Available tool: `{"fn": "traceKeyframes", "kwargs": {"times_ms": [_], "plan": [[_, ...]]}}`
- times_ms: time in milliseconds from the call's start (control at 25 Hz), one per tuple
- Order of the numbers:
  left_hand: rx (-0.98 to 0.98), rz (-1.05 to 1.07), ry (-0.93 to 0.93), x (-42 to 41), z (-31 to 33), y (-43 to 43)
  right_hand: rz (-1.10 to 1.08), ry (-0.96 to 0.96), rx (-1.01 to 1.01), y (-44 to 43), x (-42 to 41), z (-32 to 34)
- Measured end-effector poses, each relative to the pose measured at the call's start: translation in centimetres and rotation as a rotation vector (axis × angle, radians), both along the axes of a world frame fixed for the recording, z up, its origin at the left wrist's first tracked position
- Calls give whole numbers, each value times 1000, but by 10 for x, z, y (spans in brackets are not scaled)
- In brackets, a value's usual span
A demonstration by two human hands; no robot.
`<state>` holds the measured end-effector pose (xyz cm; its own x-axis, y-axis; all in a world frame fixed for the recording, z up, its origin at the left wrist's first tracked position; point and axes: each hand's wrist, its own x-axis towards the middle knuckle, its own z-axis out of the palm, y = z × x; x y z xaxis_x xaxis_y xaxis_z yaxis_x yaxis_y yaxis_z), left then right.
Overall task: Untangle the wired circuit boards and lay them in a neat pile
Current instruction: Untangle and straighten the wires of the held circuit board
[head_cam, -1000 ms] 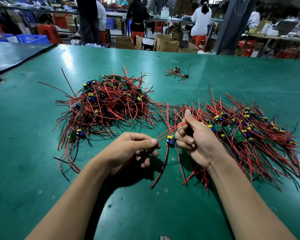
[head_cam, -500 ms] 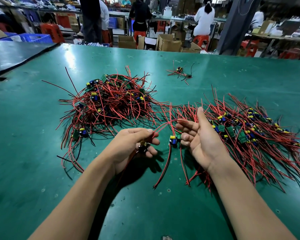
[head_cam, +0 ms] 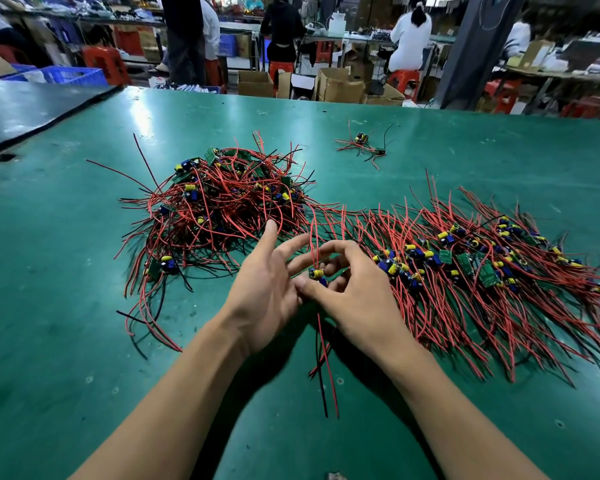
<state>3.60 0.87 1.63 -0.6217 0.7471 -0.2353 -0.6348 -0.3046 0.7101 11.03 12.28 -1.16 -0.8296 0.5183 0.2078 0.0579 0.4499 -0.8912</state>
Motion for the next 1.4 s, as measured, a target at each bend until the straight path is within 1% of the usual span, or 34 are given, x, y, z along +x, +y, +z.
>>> {"fn": "traceKeyframes", "kwargs": {"times_ms": [80, 200, 240, 280, 400, 440, 480, 520, 600, 680, 720, 840, 880, 920, 960, 1120, 1320, 1400], "plan": [[-7, -29, 14, -2, -2, 1, 1, 14, -6, 1, 1, 2], [-82, -30, 130, 1, -9, 6, -58, 88, 32, 6, 1, 4], [-141, 18, 230, 2, -12, 7, -111, 103, 85, 9, 1, 4], [-235, 91, 384, 1, -16, 6, -175, 106, 158, 13, 1, 4], [-617, 299, 962, -2, -24, -1, -331, 42, 382, 22, 3, 3], [-705, 335, 1076, -3, -26, -2, -349, 21, 441, 23, 3, 2], [-769, 366, 1138, -4, -27, -3, -338, 20, 493, 22, 3, 2], [-823, 401, 1172, -6, -27, -4, -291, 38, 536, 19, 3, 1], [-953, 484, 1215, -9, -26, -8, -107, 49, 590, 11, 1, -1], [-1124, 513, 1253, -14, -27, -15, 75, -38, 624, 3, -2, -6], [-1216, 488, 1247, -18, -27, -18, 122, -90, 637, 2, -2, -8], [-1503, 329, 1242, -25, -24, -26, 105, -171, 676, 4, -4, -9], [-1565, 279, 1256, -26, -24, -27, 82, -182, 686, 4, -4, -8], [-1573, 248, 1280, -26, -24, -27, 63, -186, 690, 4, -4, -7], [-1526, 242, 1300, -26, -24, -27, 53, -187, 690, 4, -5, -7], [-1231, 360, 1292, -22, -25, -26, 67, -172, 658, 6, -5, -9], [-952, 408, 1403, -11, -25, -15, 62, -109, 582, 11, -4, -9], [-829, 440, 1452, -6, -26, -11, 63, -122, 581, 10, -4, -10]]}}
